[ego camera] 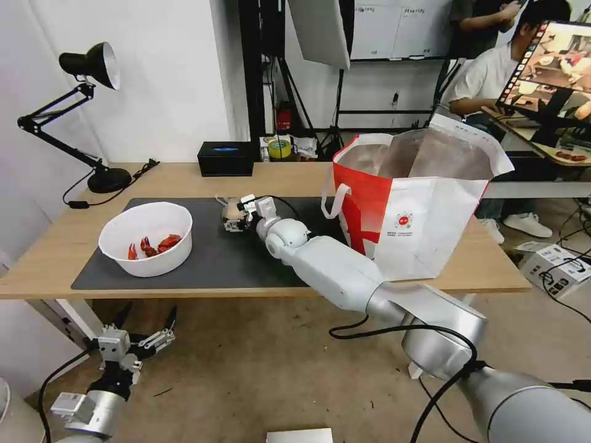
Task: Pick up the trash from the table and place it into the takeout bag.
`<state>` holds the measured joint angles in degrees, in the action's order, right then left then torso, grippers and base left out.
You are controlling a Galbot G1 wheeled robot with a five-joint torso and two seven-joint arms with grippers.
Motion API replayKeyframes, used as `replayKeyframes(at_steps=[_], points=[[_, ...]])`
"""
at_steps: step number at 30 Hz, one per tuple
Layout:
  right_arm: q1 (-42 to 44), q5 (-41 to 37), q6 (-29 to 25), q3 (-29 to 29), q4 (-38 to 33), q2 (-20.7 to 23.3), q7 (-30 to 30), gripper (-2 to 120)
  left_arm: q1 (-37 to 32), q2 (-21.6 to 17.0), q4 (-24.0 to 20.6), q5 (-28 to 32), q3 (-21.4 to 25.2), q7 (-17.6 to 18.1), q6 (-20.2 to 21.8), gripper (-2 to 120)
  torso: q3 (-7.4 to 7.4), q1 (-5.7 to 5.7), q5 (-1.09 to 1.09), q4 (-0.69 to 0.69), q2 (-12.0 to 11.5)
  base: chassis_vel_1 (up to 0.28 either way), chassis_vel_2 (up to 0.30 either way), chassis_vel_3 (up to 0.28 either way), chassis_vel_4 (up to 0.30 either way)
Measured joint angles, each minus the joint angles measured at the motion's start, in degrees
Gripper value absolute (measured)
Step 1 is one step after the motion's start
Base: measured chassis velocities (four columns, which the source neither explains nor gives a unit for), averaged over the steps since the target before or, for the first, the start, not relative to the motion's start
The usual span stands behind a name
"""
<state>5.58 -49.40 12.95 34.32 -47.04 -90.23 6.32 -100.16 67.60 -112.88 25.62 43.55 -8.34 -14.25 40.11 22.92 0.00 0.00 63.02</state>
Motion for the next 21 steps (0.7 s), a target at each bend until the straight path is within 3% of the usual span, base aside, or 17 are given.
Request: replayKeyframes(at_steps=[21], points=[[-1.63,4.01,-2.55,3.17,3.10,-0.08,-3.68,100,0.15,0.90,-0.26,-0.24,-0.33,-0.08,-0.47,100,0.00,0.00,0.00,0.00,0.00,0.000,0.000,0.000,0.000]])
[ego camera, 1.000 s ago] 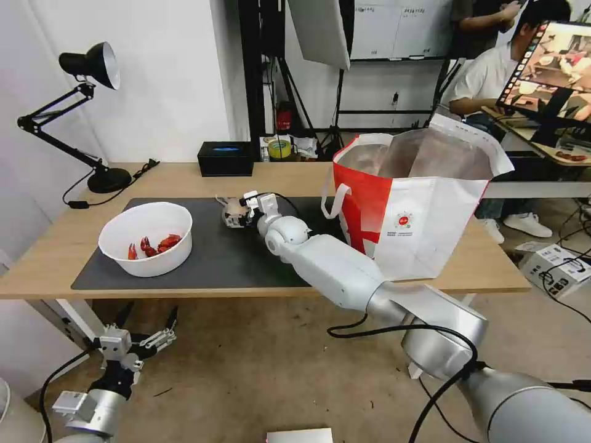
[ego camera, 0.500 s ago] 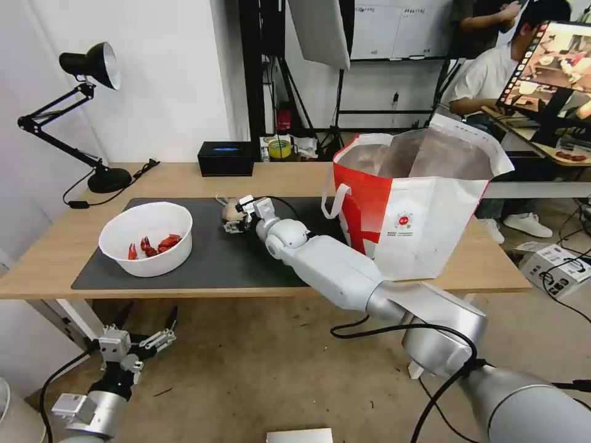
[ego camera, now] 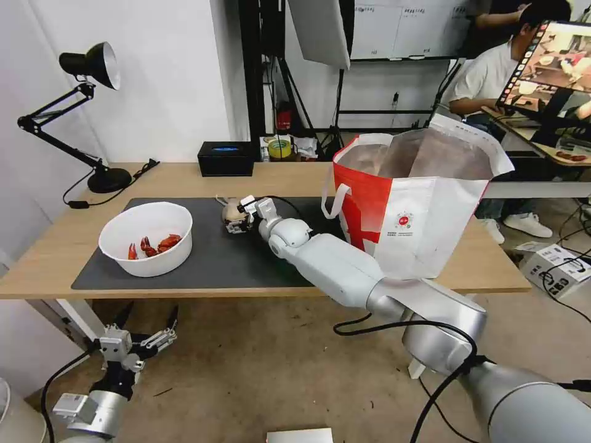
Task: Pick up the trash from the table and place it into the takeout bag.
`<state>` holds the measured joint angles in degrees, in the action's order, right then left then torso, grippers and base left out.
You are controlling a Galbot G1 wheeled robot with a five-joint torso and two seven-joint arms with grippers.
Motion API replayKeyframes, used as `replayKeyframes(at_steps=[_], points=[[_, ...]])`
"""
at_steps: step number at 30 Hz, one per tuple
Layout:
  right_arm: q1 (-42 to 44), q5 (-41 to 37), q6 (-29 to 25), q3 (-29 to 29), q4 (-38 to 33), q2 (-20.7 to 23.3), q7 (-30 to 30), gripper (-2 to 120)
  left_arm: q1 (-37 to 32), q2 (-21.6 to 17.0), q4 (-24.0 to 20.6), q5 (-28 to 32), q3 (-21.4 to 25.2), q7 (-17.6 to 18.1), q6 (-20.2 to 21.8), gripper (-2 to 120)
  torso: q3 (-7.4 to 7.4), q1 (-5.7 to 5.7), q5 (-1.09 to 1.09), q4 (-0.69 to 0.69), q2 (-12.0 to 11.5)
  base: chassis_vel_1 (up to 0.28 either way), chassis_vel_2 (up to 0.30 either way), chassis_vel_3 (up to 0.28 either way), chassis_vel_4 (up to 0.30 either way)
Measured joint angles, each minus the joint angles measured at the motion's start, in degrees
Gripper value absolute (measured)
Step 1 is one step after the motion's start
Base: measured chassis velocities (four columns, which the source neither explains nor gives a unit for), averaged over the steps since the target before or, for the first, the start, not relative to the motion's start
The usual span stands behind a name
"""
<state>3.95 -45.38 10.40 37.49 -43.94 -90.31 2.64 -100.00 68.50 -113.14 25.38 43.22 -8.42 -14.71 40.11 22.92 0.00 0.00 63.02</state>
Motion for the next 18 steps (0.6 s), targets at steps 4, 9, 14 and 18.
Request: replayKeyframes(at_steps=[4,9,14,18], points=[[-0.37,-0.01,-0.06,0.37,0.30,-0.02,-0.30,100,0.10,0.03,0.20,0.01,-0.11,-0.01,-0.11,100,0.00,0.00,0.00,0.00,0.00,0.000,0.000,0.000,0.000],[-0.55,-0.07,-0.23,0.55,0.61,-0.03,-0.68,100,0.14,0.10,0.22,0.01,-0.22,-0.03,-0.16,100,0.00,0.00,0.00,0.00,0.00,0.000,0.000,0.000,0.000],[-0.64,-0.16,-0.20,0.83,0.96,-0.04,-1.43,100,0.22,0.01,0.23,0.08,-0.26,-0.04,-0.18,100,0.00,0.00,0.00,0.00,0.00,0.000,0.000,0.000,0.000],[-0.52,-0.19,-0.17,0.93,1.13,-0.05,-1.56,96,0.25,-0.14,0.28,0.18,-0.26,-0.04,-0.18,100,0.00,0.00,0.00,0.00,0.00,0.000,0.000,0.000,0.000]])
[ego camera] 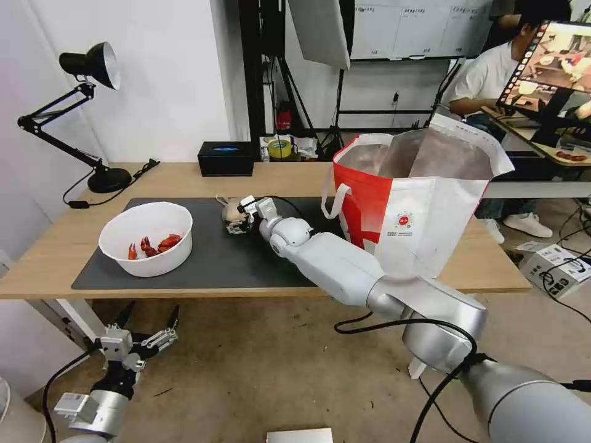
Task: Pick up the trash from the table and place it into the takeout bag.
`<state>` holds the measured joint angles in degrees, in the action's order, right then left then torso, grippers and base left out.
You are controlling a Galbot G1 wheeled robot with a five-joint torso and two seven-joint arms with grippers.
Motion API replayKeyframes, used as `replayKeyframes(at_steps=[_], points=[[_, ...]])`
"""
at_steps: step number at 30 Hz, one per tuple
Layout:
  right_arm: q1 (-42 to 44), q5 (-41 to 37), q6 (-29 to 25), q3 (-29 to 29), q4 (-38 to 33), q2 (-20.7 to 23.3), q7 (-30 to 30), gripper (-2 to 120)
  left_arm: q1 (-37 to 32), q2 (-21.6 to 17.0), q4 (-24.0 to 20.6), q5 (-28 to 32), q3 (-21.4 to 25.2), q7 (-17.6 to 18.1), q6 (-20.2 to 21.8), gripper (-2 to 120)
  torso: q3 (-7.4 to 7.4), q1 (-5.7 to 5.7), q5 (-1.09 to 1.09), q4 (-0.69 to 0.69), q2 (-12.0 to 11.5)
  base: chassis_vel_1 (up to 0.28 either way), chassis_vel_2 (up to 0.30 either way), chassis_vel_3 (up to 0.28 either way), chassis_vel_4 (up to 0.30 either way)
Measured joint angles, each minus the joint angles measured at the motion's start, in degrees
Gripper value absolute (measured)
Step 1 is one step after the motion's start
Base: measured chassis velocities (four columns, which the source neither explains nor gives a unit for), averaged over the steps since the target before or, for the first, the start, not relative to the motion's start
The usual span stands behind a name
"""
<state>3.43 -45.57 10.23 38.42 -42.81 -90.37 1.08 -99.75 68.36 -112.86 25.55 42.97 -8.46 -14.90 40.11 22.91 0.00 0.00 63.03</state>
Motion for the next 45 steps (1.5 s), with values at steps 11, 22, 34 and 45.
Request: replayKeyframes(at_steps=[11,22,34,45], points=[[1.03,-3.27,1.09,-0.66,-0.54,0.08,0.17,58,0.07,-0.23,0.23,0.17,-0.14,0.01,-0.03,100,0.00,0.00,0.00,0.00,0.00,0.000,0.000,0.000,0.000],[1.70,-3.54,1.18,-1.77,-0.55,0.14,1.06,18,0.20,-0.37,0.47,0.23,-0.48,0.06,-0.32,100,0.00,0.00,0.00,0.00,0.00,0.000,0.000,0.000,0.000],[2.90,-2.55,1.28,-4.22,-3.27,0.58,2.63,6,0.32,-0.67,0.40,0.28,-0.43,0.26,-0.41,100,0.00,0.00,0.00,0.00,0.00,0.000,0.000,0.000,0.000],[5.60,-0.15,0.42,-3.75,-21.22,8.62,8.69,5,0.21,-0.52,0.18,0.30,-0.48,0.39,-0.41,100,0.00,0.00,0.00,0.00,0.00,0.000,0.000,0.000,0.000]])
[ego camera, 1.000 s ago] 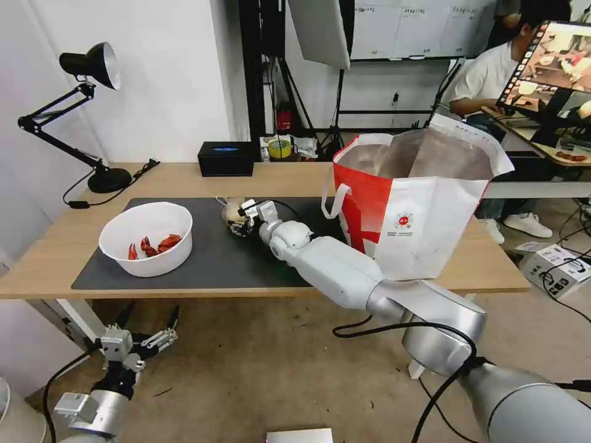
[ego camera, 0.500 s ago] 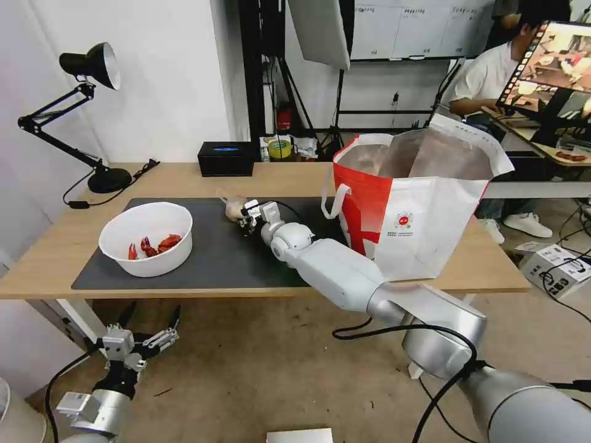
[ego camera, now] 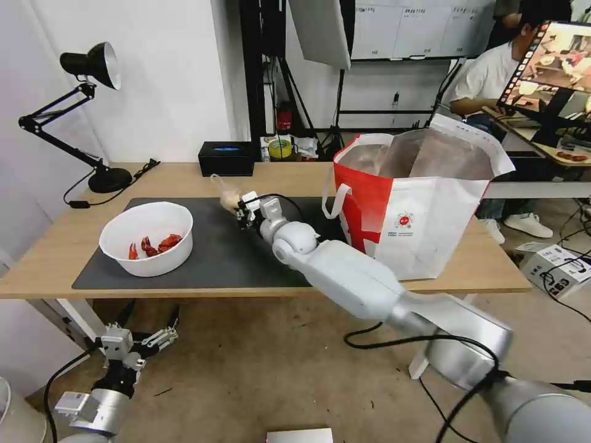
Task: Pick up the trash from the table and place it into the takeout bag.
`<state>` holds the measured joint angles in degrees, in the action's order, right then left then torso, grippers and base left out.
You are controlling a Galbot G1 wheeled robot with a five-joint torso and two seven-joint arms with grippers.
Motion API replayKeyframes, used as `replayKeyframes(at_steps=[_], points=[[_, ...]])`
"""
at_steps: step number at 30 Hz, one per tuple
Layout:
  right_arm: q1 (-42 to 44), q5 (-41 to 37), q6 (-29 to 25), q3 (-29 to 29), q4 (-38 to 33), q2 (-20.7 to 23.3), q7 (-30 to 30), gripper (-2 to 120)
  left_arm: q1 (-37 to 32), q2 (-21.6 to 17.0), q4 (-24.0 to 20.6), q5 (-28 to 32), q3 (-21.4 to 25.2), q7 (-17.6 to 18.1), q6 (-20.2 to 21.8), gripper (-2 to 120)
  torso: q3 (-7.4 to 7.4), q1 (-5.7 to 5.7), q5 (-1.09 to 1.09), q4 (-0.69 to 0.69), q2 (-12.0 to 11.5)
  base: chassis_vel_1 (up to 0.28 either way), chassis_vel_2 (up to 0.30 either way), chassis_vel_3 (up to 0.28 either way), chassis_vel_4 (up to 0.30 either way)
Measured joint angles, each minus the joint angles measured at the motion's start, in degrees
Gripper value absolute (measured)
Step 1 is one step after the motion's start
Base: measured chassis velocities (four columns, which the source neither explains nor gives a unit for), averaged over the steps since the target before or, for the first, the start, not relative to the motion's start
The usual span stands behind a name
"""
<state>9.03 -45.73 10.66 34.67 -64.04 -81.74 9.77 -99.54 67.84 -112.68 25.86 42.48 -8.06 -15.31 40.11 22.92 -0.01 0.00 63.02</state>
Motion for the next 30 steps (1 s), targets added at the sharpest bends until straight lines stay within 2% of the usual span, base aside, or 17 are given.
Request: replayKeyframes(at_steps=[2,9,13,16,21,28,29,30], points=[[0.15,0.07,-0.06,0.04,-0.81,0.42,0.32,5,-0.01,0.00,-0.01,0.00,0.00,0.00,0.00,100,0.00,0.00,0.00,0.00,0.00,0.000,0.000,0.000,0.000],[2.89,3.54,-1.96,0.15,-11.25,6.18,5.09,5,-0.31,-0.08,-0.18,0.00,0.01,0.15,0.00,100,0.00,0.00,0.00,0.00,0.00,0.000,0.000,0.000,0.000],[3.62,4.31,-2.51,-0.06,-13.38,7.28,5.86,5,-0.30,-0.08,-0.30,0.00,-0.03,0.21,0.03,100,0.00,0.00,0.00,0.00,0.00,0.000,0.000,0.000,0.000],[5.51,5.77,-3.76,-0.70,-17.48,9.58,7.17,5,-0.29,-0.08,-0.53,0.00,-0.12,0.37,0.18,100,0.00,0.00,-0.01,0.00,0.00,0.000,0.000,0.000,0.000],[8.84,8.15,-5.52,-2.45,-23.44,12.72,9.00,5,-0.45,-0.12,-0.69,0.00,-0.10,0.51,0.23,100,0.00,0.00,-0.01,0.00,0.00,0.000,0.000,0.000,0.000],[10.47,9.46,-6.19,-4.06,-26.68,14.07,10.24,5,-0.64,-0.11,-0.73,0.00,-0.06,0.51,0.25,100,0.00,0.00,-0.01,0.00,0.00,0.000,0.000,0.000,0.000],[12.54,10.31,-6.76,-7.01,-30.71,15.62,11.62,5,-0.90,-0.02,-0.82,-0.03,-0.09,0.51,0.32,100,0.00,0.00,-0.01,0.00,0.00,0.000,0.000,0.000,0.000],[12.54,10.31,-6.76,-7.01,-30.71,15.62,11.62,5,-0.90,-0.02,-0.82,-0.03,-0.09,0.51,0.32,100,0.00,0.00,-0.01,0.00,0.00,0.000,0.000,0.000,0.000]])
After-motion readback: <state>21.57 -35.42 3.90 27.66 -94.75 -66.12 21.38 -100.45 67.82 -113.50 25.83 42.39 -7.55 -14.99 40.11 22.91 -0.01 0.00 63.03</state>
